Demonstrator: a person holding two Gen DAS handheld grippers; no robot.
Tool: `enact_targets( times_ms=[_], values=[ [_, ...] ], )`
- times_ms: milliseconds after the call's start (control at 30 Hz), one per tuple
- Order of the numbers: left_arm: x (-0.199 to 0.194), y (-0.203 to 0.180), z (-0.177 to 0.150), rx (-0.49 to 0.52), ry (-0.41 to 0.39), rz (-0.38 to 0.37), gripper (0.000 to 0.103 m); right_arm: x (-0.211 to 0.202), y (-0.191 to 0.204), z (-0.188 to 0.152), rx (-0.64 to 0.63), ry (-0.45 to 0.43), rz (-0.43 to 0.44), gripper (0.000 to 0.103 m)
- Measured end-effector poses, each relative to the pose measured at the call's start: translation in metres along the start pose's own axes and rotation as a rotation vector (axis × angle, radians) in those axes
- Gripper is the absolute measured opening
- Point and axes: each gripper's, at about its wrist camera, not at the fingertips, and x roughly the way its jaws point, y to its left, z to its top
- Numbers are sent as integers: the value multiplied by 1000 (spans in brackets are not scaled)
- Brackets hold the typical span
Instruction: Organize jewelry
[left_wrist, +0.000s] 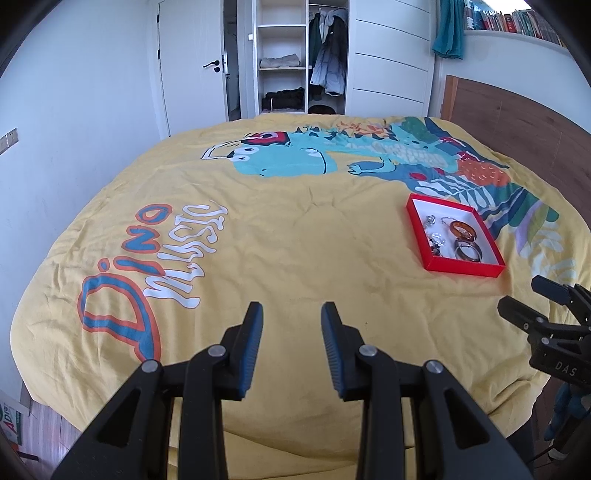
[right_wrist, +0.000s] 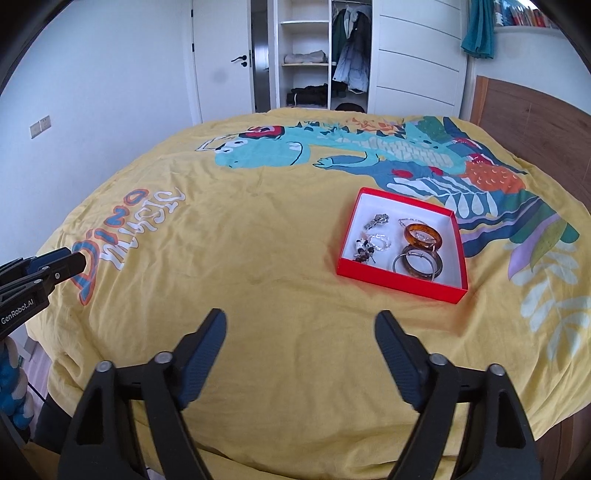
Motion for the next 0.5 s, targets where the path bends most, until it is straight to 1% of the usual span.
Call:
enact_targets(
  times_ms=[167, 300, 500],
  values=[
    [0, 0, 0, -2, 0, -1, 31, 0, 0, 0, 1, -1, 1, 86],
    [2, 1, -1, -2, 5, -2, 31, 1, 1, 0, 4, 0, -2, 89],
    [5, 4, -5, -5, 9, -7, 31, 2, 1, -1, 7, 6, -4, 90]
  ],
)
